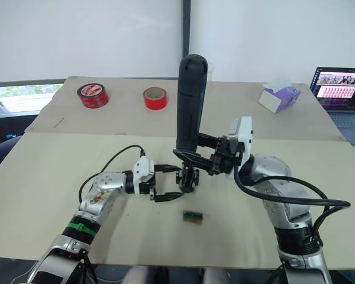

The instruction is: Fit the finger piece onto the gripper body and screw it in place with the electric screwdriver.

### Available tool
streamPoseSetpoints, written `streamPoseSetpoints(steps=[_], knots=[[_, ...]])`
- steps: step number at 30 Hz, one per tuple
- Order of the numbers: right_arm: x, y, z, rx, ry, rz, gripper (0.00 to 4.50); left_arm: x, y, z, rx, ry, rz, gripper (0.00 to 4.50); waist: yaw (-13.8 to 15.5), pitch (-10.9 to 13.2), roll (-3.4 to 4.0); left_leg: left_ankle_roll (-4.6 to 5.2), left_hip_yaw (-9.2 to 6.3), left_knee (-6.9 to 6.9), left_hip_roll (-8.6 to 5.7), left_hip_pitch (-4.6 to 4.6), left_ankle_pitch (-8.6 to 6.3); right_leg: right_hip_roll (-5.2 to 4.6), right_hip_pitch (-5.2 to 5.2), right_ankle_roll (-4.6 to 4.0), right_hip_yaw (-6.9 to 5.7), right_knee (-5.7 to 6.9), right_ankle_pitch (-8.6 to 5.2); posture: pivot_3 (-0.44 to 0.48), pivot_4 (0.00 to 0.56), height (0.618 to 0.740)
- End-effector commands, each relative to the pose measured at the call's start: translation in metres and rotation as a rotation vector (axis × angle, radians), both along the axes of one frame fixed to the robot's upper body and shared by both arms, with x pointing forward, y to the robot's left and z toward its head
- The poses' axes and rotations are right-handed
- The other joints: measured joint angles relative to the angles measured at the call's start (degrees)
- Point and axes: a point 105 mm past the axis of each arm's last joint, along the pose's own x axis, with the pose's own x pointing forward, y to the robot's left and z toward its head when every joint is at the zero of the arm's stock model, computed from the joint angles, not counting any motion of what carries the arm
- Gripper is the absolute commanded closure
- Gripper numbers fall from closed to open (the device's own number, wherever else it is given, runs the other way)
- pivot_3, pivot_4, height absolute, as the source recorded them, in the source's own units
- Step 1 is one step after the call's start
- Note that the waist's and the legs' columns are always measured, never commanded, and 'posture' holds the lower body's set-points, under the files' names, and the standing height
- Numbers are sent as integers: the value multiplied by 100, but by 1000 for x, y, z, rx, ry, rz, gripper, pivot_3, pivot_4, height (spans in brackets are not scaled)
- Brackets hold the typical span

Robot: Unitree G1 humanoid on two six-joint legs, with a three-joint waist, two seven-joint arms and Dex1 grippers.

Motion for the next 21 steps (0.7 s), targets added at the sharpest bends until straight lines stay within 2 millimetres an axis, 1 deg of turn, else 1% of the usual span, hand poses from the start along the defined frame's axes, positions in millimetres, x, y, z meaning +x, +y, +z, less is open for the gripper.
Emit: streamPoseSetpoints(steps=[1,9,16,21], knots=[[-5,3,18,24,-84,12,2593,-1,-4,7,-6,-25,-16,0,0,0,0,0,0,0,0,0,0,0,0,0,0,0,0,0,150,740],[-3,6,15,22,-85,6,2593,0,-3,4,8,-21,-1,0,0,0,0,0,0,0,0,0,0,0,0,0,0,0,0,0,150,740],[-2,6,15,19,-84,2,2593,6,1,-7,56,7,41,0,-6,0,0,0,0,0,0,1,0,1,0,0,-1,1,0,0,150,740],[-1,6,14,17,-85,1,2593,10,1,-13,65,27,50,0,-3,0,0,0,0,0,0,0,0,1,-1,0,-1,0,0,0,150,740]])
